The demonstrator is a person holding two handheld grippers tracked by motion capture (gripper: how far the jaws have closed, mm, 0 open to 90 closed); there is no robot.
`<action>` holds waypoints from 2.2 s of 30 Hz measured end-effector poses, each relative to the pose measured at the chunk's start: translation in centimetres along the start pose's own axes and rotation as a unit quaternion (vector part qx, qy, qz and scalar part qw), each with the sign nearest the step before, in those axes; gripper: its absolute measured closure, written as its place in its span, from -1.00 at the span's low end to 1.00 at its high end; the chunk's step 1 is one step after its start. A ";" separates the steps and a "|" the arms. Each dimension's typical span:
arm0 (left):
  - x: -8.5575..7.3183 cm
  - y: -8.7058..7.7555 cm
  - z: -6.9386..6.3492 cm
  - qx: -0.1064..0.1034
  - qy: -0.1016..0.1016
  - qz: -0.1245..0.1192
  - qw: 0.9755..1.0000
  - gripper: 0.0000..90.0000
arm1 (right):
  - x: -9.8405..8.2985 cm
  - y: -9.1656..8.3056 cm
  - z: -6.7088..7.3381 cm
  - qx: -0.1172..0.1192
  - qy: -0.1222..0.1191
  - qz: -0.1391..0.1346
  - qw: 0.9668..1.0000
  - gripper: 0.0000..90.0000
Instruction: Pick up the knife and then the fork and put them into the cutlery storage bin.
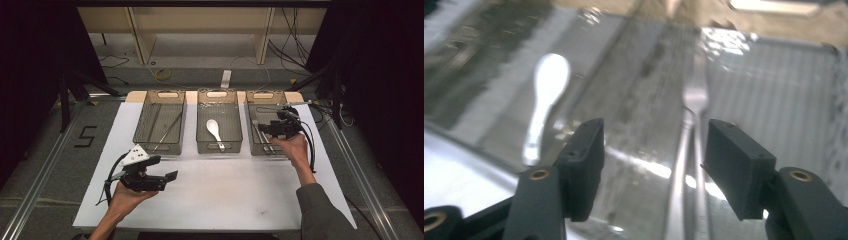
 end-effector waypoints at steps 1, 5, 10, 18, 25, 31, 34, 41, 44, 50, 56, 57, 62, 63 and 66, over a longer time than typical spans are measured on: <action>0.0 0.0 0.0 -0.001 -0.001 -0.001 1.000 -0.66 | 0.0 -0.3 0.4 0.003 -0.006 -0.008 1.000 -0.11; 0.0 0.0 0.0 -0.001 -0.003 -0.002 1.000 -0.66 | -0.3 -1.2 1.8 0.022 -0.027 -0.022 0.999 -0.17; 0.1 0.0 0.0 -0.003 -0.004 -0.004 1.000 -0.66 | -0.8 -2.1 3.2 0.043 -0.039 -0.043 0.997 -0.21; 0.3 -0.4 0.0 -0.028 -0.025 -0.020 0.999 -0.66 | -2.4 -2.8 5.4 0.069 -0.058 -0.065 0.994 -0.30; 0.3 -0.4 0.0 -0.025 -0.022 -0.019 0.999 -0.66 | -3.8 -3.5 6.9 0.086 -0.067 -0.087 0.990 -0.33; 0.3 -0.5 0.0 -0.026 -0.024 -0.025 0.999 -0.66 | -4.8 -4.1 8.1 0.101 -0.078 -0.107 0.986 -0.33; 0.3 -0.4 0.0 -0.026 -0.022 -0.023 0.999 -0.66 | -5.3 -4.0 8.6 0.108 -0.084 -0.108 0.985 -0.35; 0.3 -0.5 -0.1 -0.027 -0.020 -0.025 0.999 -0.66 | -6.4 -4.5 9.0 0.118 -0.082 -0.125 0.982 -0.38; 0.3 -0.5 -0.1 -0.028 -0.018 -0.025 0.999 -0.66 | -6.9 -4.6 9.1 0.119 -0.083 -0.128 0.981 -0.40; 0.4 -0.6 -0.1 -0.029 -0.017 -0.027 0.999 -0.66 | -7.9 -4.8 9.2 0.121 -0.080 -0.128 0.981 -0.43; 0.4 -0.6 -0.2 -0.030 -0.019 -0.032 0.999 -0.66 | -8.6 -5.1 9.6 0.124 -0.083 -0.133 0.980 -0.45; 0.4 -0.7 -0.1 -0.032 -0.019 -0.033 0.999 -0.66 | -8.7 -5.2 9.6 0.125 -0.083 -0.136 0.979 -0.44; 0.4 -0.7 -0.1 -0.033 -0.020 -0.035 0.999 -0.66 | -9.3 -5.2 9.9 0.131 -0.084 -0.134 0.979 -0.47; 0.4 -0.7 -0.1 -0.034 -0.018 -0.035 0.999 -0.66 | -9.4 -5.2 10.0 0.131 -0.086 -0.134 0.978 -0.47; 0.4 -0.7 -0.2 -0.035 -0.017 -0.036 0.999 -0.66 | -9.8 -5.3 10.3 0.134 -0.089 -0.133 0.978 -0.48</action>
Point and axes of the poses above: each handheld gripper's, and its own axes: y roughly forward along the jaws, x roughly out of its top, z roughly to its left, the point moved 6 cm from there along y, roughly forward along the jaws, and after that the axes turned 11 degrees about z, right-handed, at the moved point
